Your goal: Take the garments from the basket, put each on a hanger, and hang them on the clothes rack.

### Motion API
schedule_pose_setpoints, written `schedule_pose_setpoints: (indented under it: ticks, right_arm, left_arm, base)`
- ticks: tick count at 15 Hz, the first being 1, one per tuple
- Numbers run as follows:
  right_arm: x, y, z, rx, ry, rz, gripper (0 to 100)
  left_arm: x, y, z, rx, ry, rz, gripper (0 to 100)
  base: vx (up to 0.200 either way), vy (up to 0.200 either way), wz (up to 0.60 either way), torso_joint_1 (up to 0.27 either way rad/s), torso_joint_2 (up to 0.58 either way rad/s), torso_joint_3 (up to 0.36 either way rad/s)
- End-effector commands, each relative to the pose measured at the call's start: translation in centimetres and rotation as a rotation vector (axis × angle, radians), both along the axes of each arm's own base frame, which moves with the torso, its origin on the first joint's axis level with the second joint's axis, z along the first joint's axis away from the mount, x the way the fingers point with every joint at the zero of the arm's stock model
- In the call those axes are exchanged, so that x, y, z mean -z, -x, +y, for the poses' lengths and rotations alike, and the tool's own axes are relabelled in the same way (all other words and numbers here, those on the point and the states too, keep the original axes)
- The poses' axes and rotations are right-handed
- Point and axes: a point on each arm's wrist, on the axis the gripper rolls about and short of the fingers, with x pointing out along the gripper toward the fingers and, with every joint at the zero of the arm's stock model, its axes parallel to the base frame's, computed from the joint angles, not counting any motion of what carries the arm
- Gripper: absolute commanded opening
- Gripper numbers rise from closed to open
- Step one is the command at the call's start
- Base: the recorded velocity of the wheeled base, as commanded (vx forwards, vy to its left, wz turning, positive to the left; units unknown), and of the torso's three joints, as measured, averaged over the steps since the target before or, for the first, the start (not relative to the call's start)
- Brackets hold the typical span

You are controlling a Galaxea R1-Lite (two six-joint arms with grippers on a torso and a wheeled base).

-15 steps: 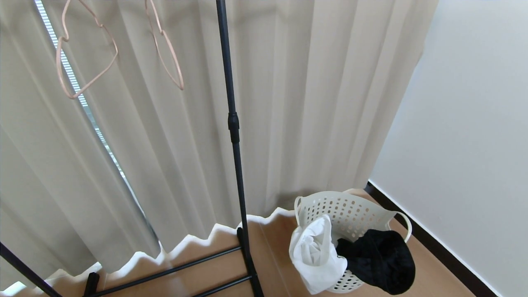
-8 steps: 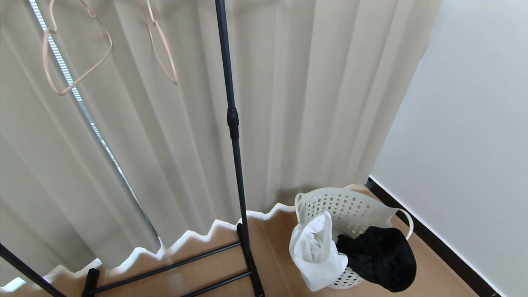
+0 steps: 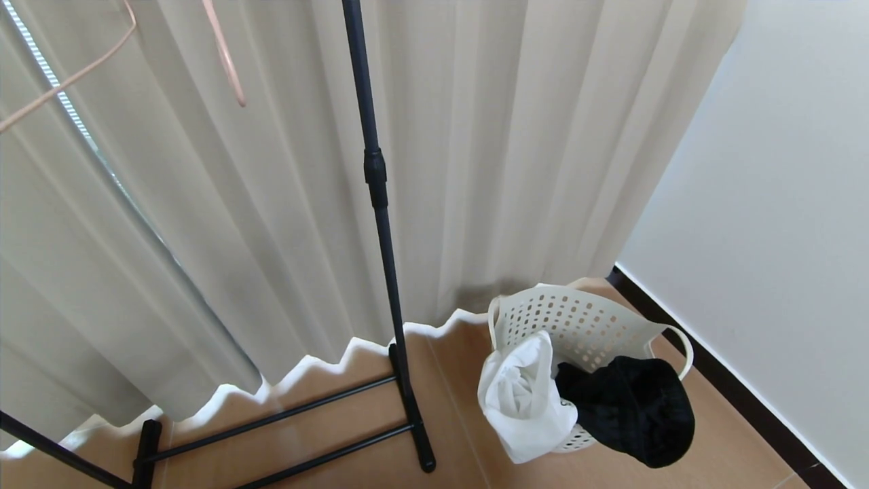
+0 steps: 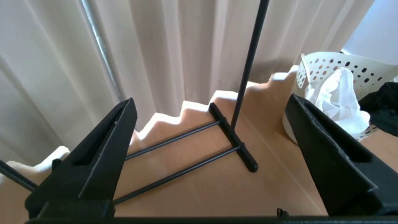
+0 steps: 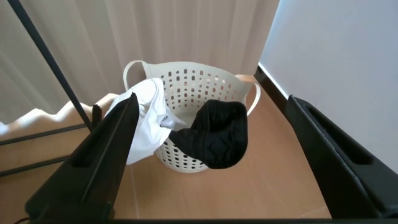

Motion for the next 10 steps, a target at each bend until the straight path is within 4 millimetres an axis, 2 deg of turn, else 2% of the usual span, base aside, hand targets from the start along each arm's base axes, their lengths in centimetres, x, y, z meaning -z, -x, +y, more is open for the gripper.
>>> schedule_pose_setpoints:
  ticks: [1,10]
  right_arm:
    - [-0.01,-0.01,0.00,-0.001,0.000,0.001,100]
    - [-0.05,0.00,0.00,0.001,0.000,-0.001,100]
  left_arm:
    - [-0.01,-0.01,0.00,0.000,0.000,0.001,100]
    - [-0.01,-0.01,0.00,-0.002,0.006,0.001,100]
  base:
    - [0.000,0.000,0.00,-0.002,0.01,-0.203]
    - [0.000,0.000,0.00,0.004,0.00,-0.199]
